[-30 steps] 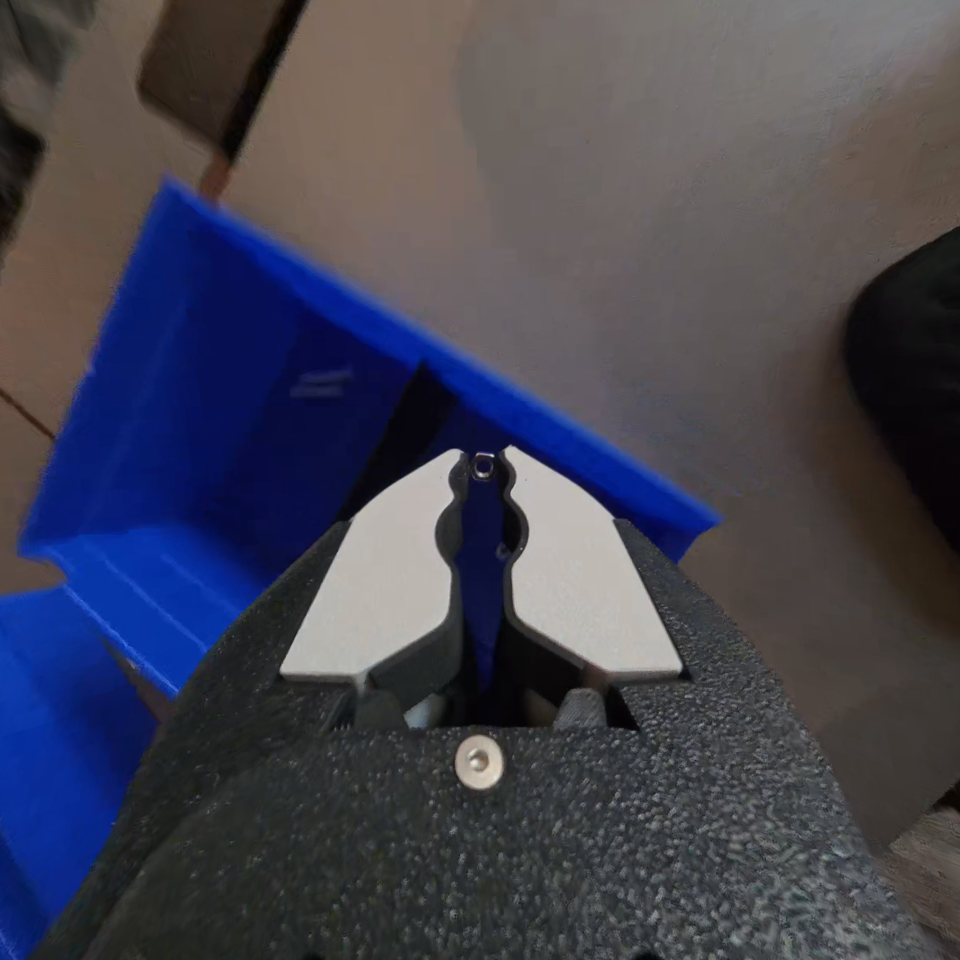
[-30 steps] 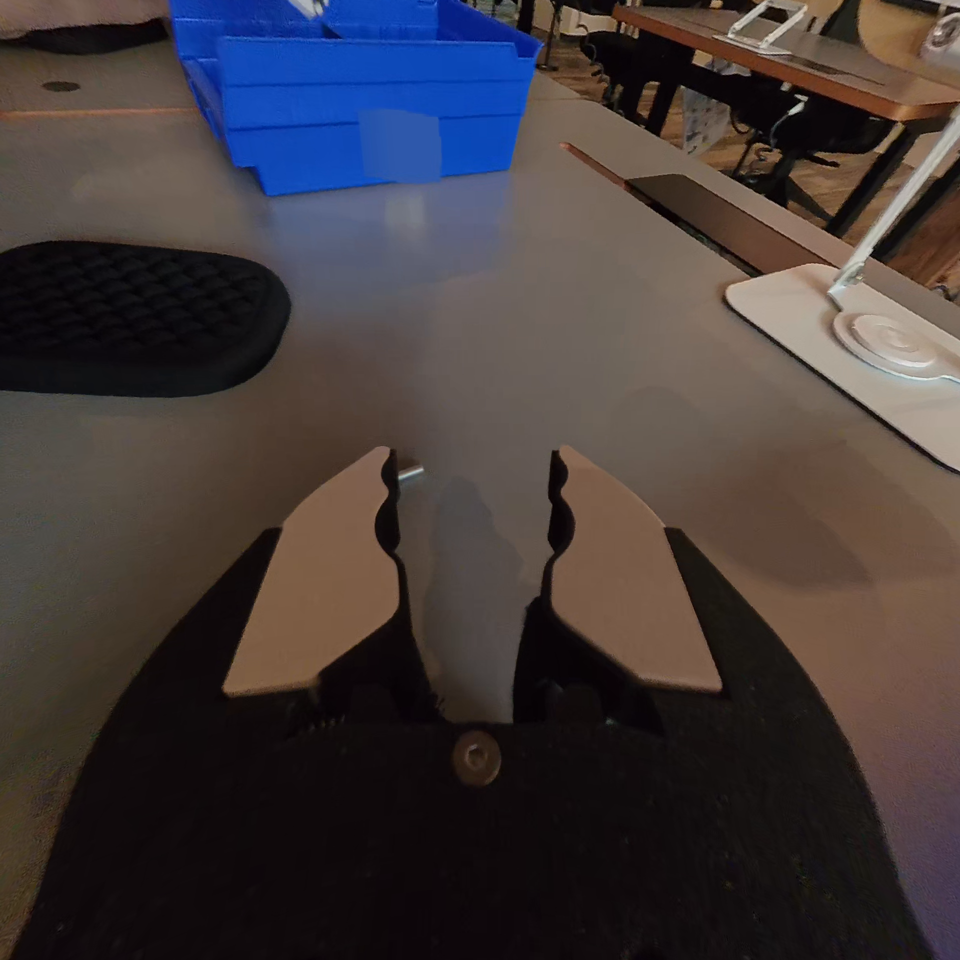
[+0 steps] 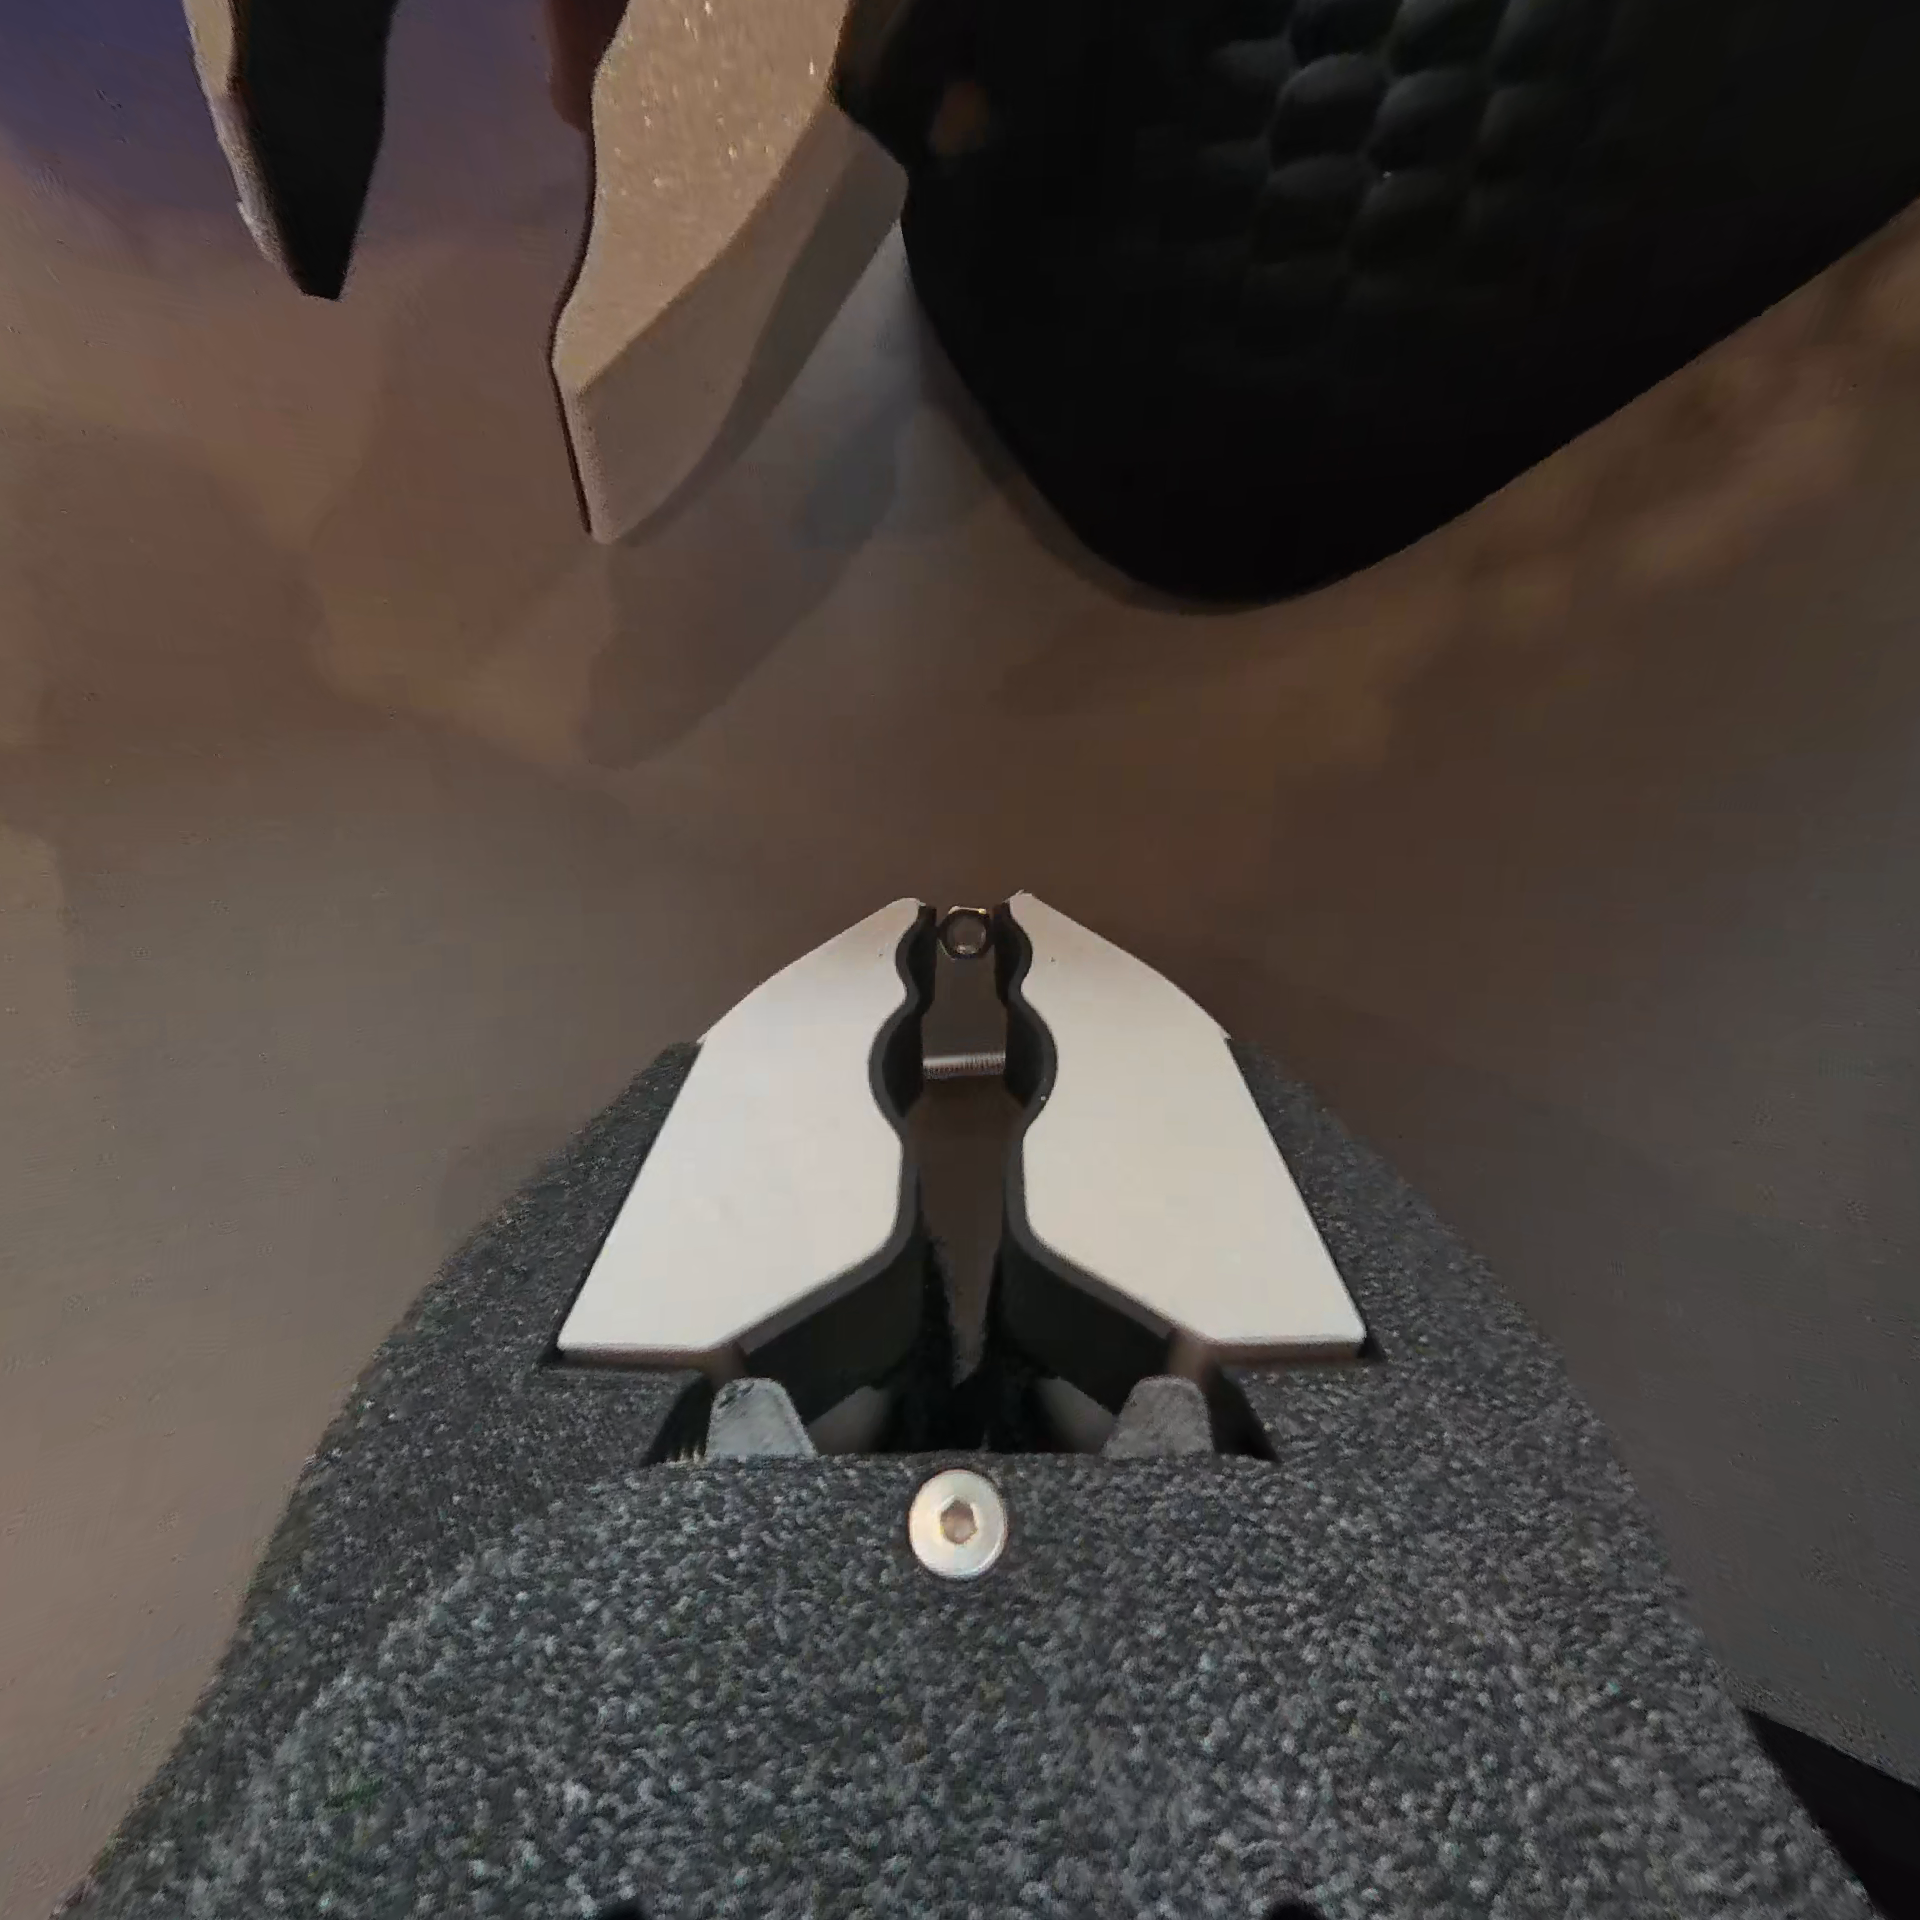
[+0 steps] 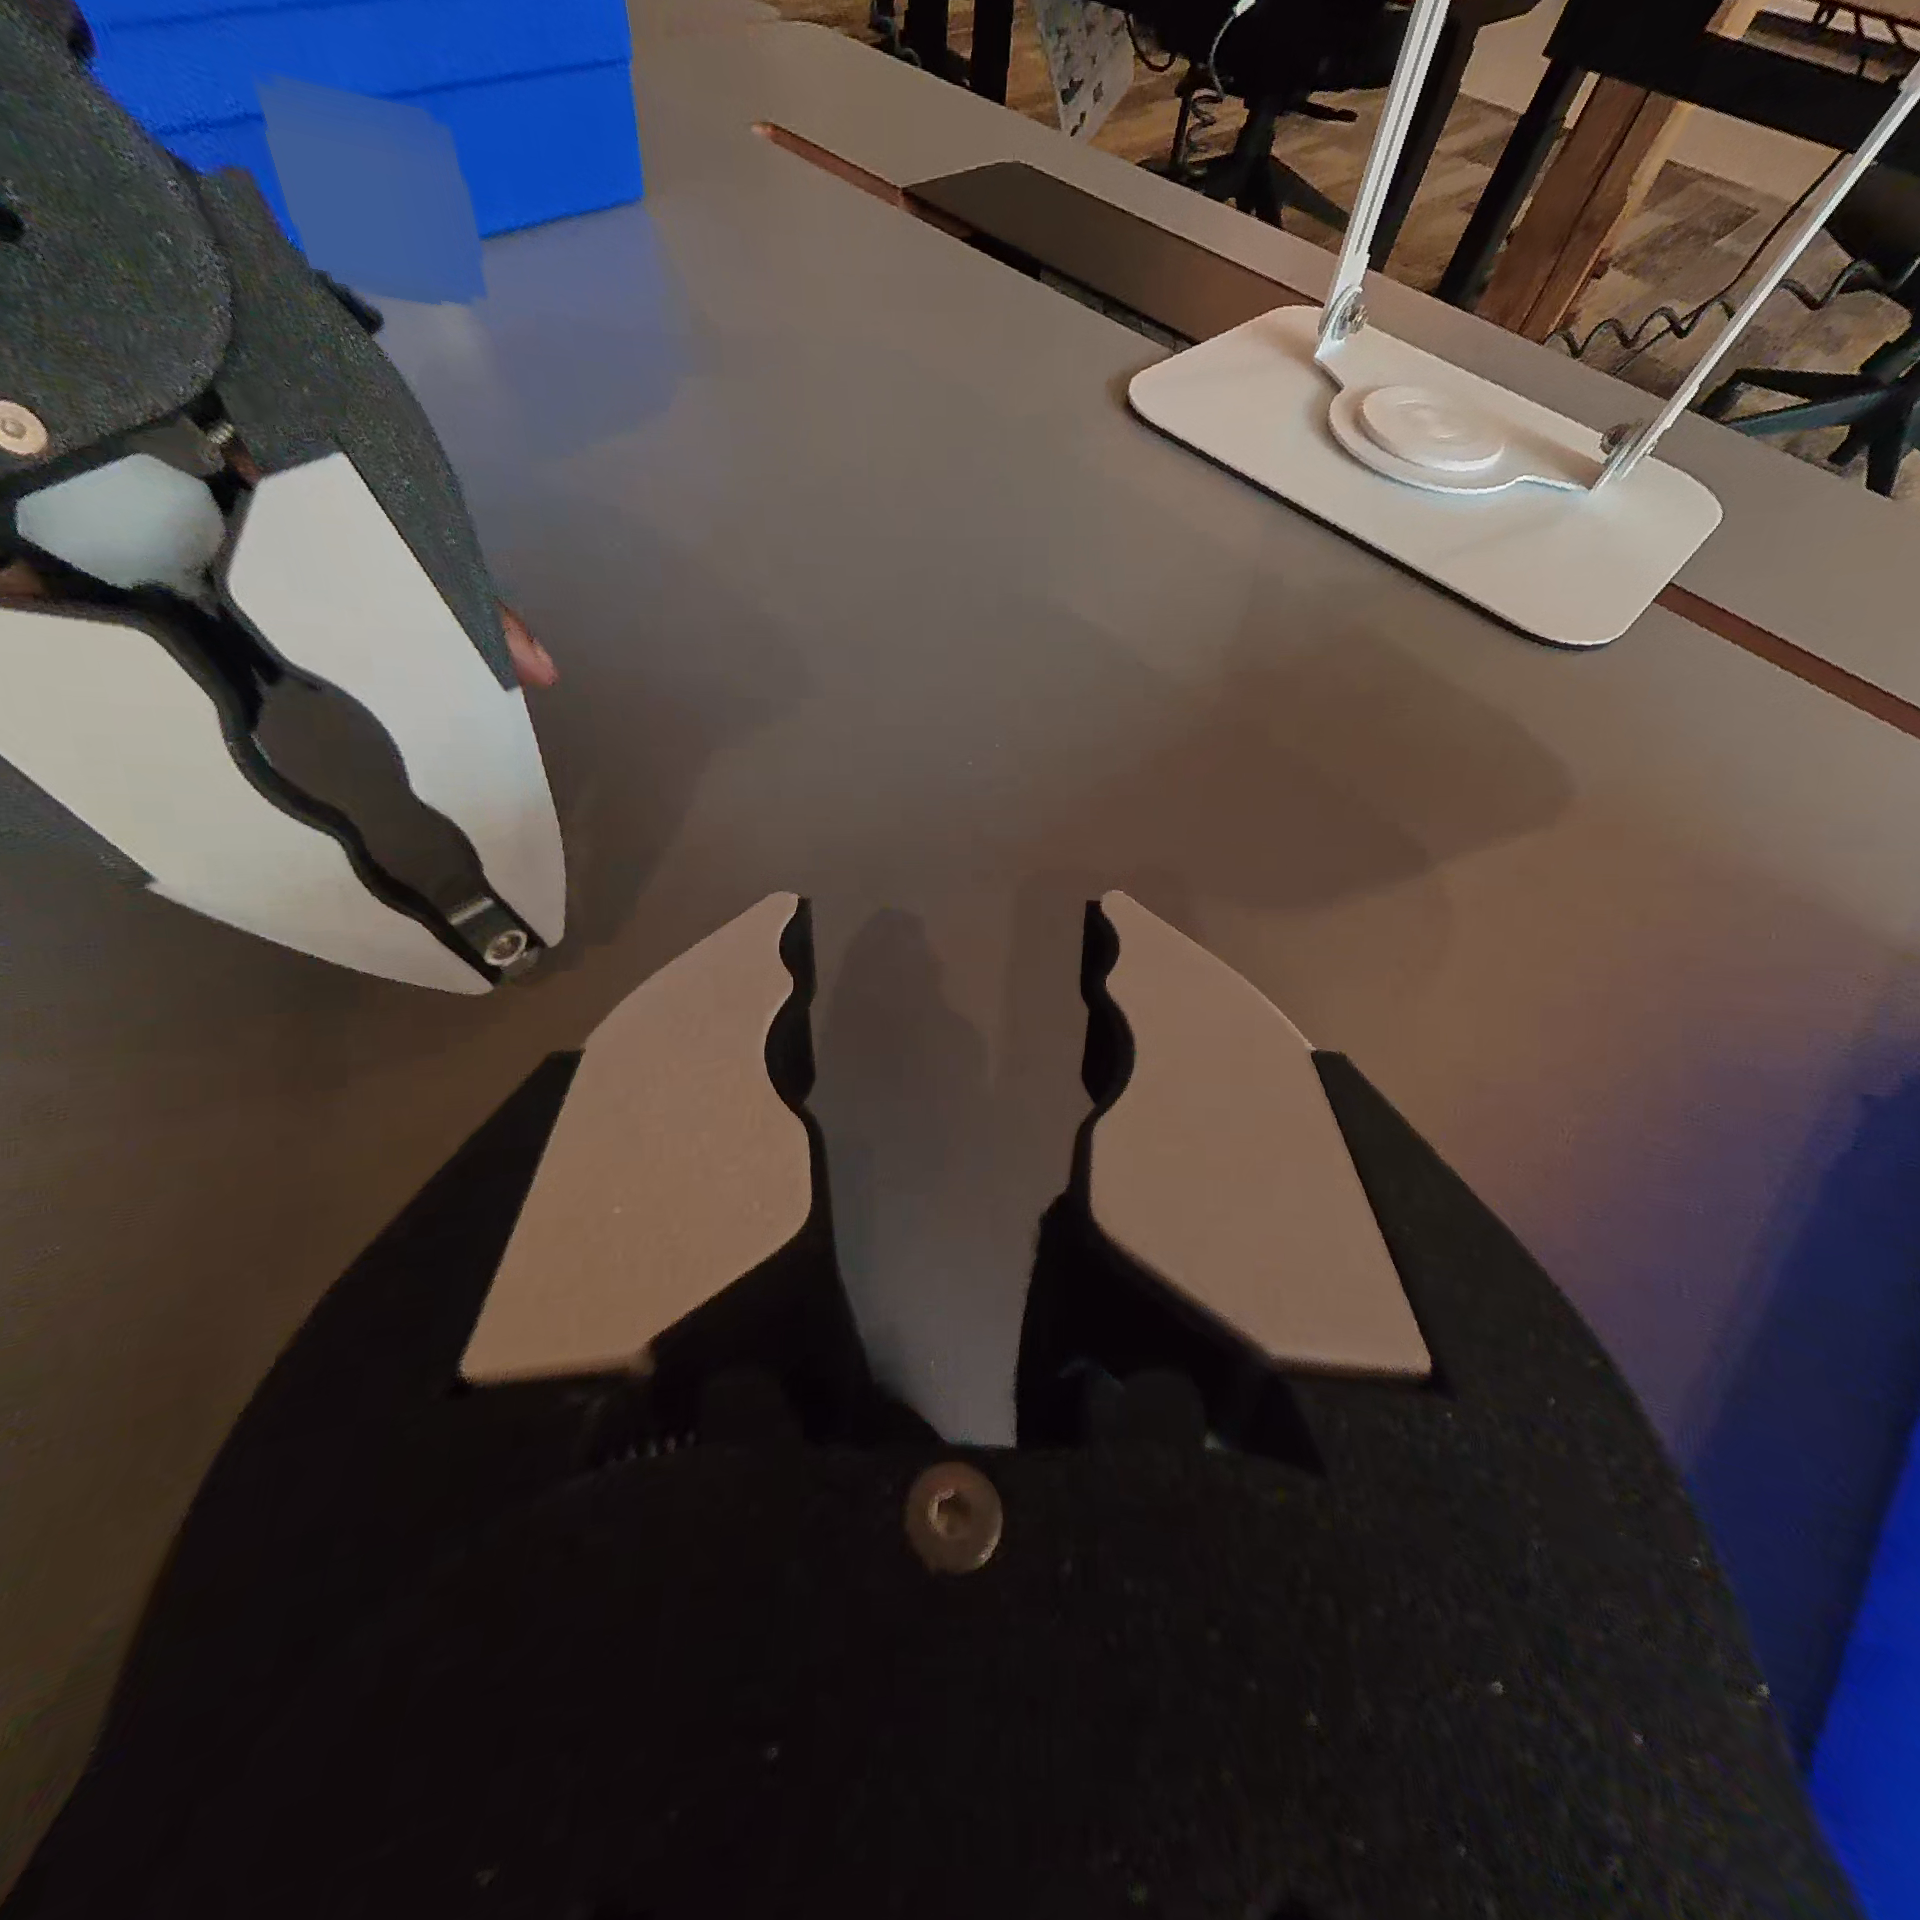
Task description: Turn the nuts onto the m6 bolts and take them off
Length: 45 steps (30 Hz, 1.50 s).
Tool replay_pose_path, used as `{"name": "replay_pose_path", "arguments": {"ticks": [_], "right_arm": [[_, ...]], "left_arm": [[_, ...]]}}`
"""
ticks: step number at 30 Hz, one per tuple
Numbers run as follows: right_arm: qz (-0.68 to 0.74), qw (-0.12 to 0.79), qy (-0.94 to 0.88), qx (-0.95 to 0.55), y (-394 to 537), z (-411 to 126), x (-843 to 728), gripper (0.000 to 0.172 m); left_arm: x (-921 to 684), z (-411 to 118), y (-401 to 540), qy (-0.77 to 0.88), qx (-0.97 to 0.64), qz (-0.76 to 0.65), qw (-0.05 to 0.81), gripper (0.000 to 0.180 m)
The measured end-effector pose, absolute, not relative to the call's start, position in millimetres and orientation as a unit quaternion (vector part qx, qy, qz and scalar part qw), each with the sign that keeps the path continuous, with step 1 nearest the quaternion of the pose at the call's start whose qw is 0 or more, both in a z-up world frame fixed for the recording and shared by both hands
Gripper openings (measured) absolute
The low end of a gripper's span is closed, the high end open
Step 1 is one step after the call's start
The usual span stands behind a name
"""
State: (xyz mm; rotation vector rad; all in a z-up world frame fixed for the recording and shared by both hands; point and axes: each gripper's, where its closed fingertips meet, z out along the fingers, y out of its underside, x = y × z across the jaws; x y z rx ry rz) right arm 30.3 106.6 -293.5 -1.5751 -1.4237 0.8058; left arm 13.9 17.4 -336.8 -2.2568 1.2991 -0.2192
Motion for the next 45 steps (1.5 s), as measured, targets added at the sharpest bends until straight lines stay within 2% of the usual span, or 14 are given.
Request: {"name": "replay_pose_path", "arguments": {"ticks": [7, 14, 23, 26, 35, 45], "right_arm": [[0.320, 0.420, -0.572, -0.628, 106, -295, 30, 0.049], [0.320, 0.419, -0.572, -0.628, 105, -295, 30, 0.049], [0.321, 0.416, -0.577, -0.626, 102, -294, 29, 0.049], [0.318, 0.418, -0.577, -0.625, 102, -295, 30, 0.049], [0.326, 0.416, -0.571, -0.628, 102, -293, 30, 0.048], [0.341, 0.421, -0.562, -0.625, 100, -287, 32, 0.048]], "left_arm": [[18, -338, 18, 0.476, -0.835, -0.092, 0.261, 0.012], [16, -340, 15, 0.473, -0.838, -0.088, 0.258, 0.021], [-7, -327, -11, 0.426, -0.856, -0.049, 0.288, 0.022], [-11, -329, -13, 0.381, -0.875, -0.042, 0.296, 0.023], [-11, -322, -3, 0.206, -0.898, -0.018, 0.389, 0.029], [-3, -345, -5, 0.219, -0.915, 0.014, 0.338, 0.026]]}}
